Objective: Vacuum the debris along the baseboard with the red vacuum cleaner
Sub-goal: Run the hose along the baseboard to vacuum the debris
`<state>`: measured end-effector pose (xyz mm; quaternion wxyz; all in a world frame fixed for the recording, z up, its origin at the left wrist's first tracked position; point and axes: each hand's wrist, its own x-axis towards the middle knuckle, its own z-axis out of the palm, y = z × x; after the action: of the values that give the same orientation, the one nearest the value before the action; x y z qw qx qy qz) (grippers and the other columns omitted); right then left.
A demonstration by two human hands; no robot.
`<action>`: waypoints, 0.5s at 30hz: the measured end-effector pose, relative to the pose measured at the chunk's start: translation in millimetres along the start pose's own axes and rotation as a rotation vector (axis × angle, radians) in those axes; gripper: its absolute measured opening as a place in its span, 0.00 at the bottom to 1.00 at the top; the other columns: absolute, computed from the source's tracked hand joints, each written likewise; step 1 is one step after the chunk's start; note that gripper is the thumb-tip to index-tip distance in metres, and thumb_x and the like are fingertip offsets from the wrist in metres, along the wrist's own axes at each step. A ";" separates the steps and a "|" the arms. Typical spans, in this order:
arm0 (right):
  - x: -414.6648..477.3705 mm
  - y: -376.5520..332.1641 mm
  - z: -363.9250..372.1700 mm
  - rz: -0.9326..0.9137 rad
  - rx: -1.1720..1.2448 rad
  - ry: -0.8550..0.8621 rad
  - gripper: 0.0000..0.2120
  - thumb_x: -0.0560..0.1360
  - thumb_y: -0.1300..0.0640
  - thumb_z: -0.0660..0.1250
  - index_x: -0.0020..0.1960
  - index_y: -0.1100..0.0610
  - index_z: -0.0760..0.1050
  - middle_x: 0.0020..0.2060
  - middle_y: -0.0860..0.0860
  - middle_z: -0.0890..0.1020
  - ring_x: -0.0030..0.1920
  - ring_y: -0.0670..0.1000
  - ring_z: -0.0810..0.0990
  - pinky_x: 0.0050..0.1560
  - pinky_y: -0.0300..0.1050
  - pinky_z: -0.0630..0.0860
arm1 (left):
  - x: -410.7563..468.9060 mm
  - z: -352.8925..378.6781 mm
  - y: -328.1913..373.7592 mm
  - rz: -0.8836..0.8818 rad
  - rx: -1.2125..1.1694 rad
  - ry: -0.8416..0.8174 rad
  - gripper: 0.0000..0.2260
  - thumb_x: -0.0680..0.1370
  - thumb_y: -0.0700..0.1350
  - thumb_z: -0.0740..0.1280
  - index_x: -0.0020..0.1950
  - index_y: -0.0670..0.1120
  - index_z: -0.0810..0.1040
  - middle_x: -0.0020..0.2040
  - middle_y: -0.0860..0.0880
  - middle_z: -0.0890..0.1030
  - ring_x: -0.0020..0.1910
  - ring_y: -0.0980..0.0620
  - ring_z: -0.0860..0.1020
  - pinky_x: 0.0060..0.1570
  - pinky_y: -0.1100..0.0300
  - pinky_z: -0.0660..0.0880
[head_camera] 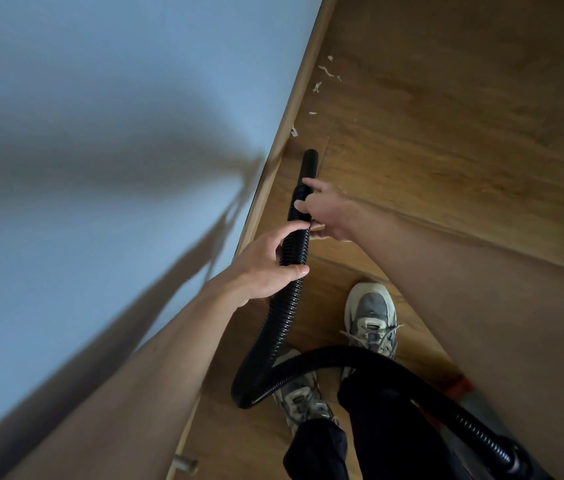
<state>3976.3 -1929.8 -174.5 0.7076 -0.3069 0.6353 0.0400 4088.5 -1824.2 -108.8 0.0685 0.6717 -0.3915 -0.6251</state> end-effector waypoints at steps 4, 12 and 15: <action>2.0 3.6 -1.3 -0.005 0.003 -0.023 0.30 0.80 0.65 0.63 0.77 0.42 0.62 0.59 0.56 0.80 0.51 0.55 0.82 0.36 0.47 0.76 | 2.5 5.6 -3.4 -0.007 0.007 0.009 0.29 0.76 0.42 0.72 0.73 0.61 0.67 0.63 0.57 0.72 0.60 0.57 0.69 0.57 0.59 0.65; 7.3 5.4 -8.2 -0.054 0.007 -0.025 0.30 0.80 0.65 0.64 0.77 0.42 0.63 0.60 0.55 0.77 0.51 0.53 0.82 0.27 0.40 0.76 | 14.9 11.3 -8.4 -0.005 0.042 0.036 0.30 0.76 0.43 0.72 0.72 0.65 0.66 0.68 0.55 0.74 0.59 0.56 0.74 0.53 0.64 0.67; 11.7 5.8 -10.3 -0.069 -0.012 -0.033 0.30 0.80 0.64 0.64 0.77 0.42 0.62 0.61 0.55 0.77 0.52 0.54 0.82 0.30 0.41 0.77 | 19.7 12.6 -9.3 0.002 0.048 0.042 0.30 0.76 0.43 0.72 0.72 0.64 0.65 0.68 0.55 0.73 0.57 0.58 0.74 0.46 0.71 0.65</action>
<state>3967.0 -1934.1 -187.6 0.7170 -0.3321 0.6124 0.0243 4079.6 -1825.0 -132.3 0.0611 0.6859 -0.4058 -0.6010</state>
